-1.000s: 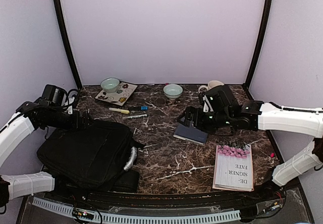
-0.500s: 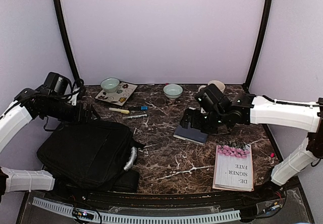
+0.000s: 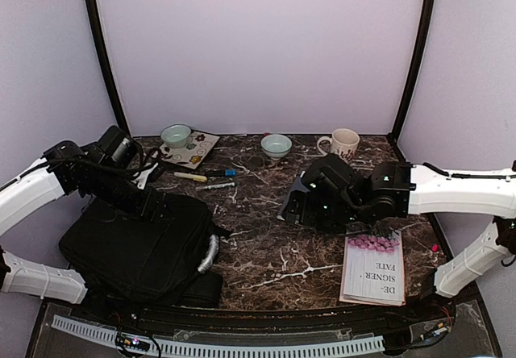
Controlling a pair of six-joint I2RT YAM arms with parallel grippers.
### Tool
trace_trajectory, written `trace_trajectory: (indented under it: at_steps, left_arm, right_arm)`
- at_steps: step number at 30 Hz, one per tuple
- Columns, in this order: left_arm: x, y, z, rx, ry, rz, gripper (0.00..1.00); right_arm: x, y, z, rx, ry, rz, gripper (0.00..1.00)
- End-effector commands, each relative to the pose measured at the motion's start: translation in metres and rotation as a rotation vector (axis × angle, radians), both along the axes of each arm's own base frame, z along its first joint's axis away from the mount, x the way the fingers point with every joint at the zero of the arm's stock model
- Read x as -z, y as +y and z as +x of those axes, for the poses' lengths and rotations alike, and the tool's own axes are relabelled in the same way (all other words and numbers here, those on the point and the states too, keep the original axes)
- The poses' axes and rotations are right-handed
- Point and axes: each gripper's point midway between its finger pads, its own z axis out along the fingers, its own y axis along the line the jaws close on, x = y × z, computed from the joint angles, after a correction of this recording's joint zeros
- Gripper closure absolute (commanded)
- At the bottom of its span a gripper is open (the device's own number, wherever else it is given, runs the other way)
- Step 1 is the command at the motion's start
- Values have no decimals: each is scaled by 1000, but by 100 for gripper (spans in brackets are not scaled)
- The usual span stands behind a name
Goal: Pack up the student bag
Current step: Pick up the student bag from the center of the board.
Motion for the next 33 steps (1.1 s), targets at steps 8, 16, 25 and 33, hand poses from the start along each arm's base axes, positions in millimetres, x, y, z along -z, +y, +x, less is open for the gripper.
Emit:
trace_trajectory:
  at_steps: [8,16,25,33]
  left_arm:
    - [36,-17,-35,71,73,83,26]
    - [51,-16,-34,-15,106,148,32]
    - [68,-24,-29,-79,137,176,37]
    - [91,-34,-22,-74,179,252,49]
  right_arm:
    - [-17,24,-8,24,-29,56,4]
    - [-25,44,26,15,-155,191,4]
    - [-23,49,36,-110,-210,128,4]
    - [-20,40,33,-157,-227,71,4]
